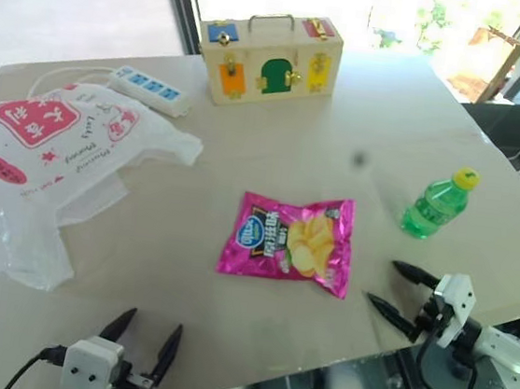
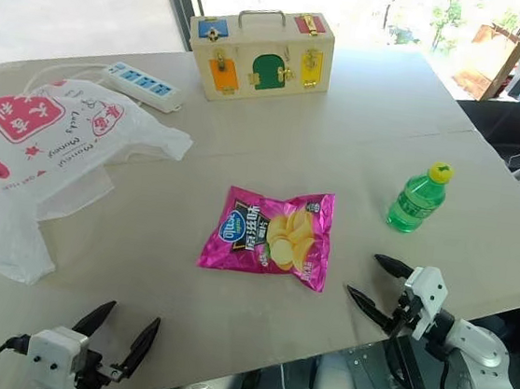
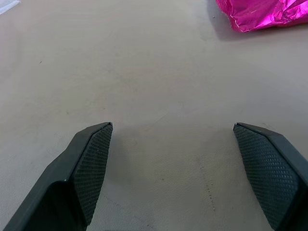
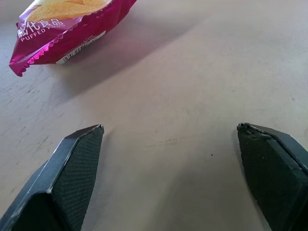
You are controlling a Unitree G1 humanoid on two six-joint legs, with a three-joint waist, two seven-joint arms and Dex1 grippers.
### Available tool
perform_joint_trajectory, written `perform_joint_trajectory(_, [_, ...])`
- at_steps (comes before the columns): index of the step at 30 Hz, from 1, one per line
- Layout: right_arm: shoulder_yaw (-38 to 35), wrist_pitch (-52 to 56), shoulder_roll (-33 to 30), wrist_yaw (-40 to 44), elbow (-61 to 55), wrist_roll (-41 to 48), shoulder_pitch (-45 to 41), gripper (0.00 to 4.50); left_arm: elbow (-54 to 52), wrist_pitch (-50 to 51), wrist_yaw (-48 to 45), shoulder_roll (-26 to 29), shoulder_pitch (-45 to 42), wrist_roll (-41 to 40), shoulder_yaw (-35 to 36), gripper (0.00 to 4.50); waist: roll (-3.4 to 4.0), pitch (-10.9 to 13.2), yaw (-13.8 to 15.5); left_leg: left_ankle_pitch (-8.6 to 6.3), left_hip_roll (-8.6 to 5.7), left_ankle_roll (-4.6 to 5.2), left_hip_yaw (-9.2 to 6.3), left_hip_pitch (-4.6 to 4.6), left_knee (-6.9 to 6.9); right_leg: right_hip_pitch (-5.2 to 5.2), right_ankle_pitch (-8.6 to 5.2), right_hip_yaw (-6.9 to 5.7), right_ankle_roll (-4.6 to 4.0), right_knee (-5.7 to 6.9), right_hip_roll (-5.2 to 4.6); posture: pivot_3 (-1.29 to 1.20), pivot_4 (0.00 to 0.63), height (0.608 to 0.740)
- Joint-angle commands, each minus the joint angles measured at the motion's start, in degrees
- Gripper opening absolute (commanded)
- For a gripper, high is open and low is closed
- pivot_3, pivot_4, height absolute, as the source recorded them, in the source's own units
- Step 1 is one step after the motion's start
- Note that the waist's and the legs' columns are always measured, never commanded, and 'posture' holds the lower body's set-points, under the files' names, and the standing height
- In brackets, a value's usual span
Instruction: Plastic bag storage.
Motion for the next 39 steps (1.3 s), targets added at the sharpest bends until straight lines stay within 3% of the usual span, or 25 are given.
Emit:
perform_joint_trajectory(1, [0.2, -0.6, 0.5, 0.5, 0.0, 0.4, 0.5, 4.49, -0.3, -1.0, -0.2, 0.0, 1.0, 0.2, -0.4, 4.28, 0.00, 0.0, 0.0, 0.00, 0.00, 0.00, 0.00, 0.00, 0.00, 0.00, 0.00, 0.00, 0.00, 0.00, 0.00, 0.00, 0.150, 0.740])
perform_joint_trajectory(28, [0.3, -0.8, 1.6, 1.1, -0.7, 1.0, 0.5, 4.49, -1.4, -0.4, -0.8, 0.3, 0.5, -0.7, -0.1, 4.28, -0.13, -0.2, 0.0, 0.00, -0.02, 0.00, 0.10, 0.07, 0.15, 0.00, 0.00, 0.10, -0.01, 0.38, 0.00, 0.00, 0.150, 0.740])
perform_joint_trajectory(35, [-2.0, 3.9, -1.9, 7.3, -5.8, 9.2, -1.3, 4.49, -1.4, -1.4, 0.0, 0.1, 0.8, -0.9, 2.2, 4.28, -0.09, -0.1, 0.0, -0.01, -0.02, 0.01, 0.15, 0.06, 0.60, 0.02, 0.00, 0.15, -0.01, 0.71, 0.00, 0.00, 0.150, 0.740])
perform_joint_trajectory(39, [-2.5, 8.3, -5.0, 7.5, -14.8, 14.2, -2.0, 4.49, -3.0, -5.1, 2.0, -1.3, 1.7, 0.3, 5.8, 4.28, -0.10, -0.1, 0.0, -0.03, -0.02, 0.04, 0.12, 0.04, 0.79, 0.08, 0.00, 0.13, 0.00, 0.83, 0.01, 0.00, 0.150, 0.740])
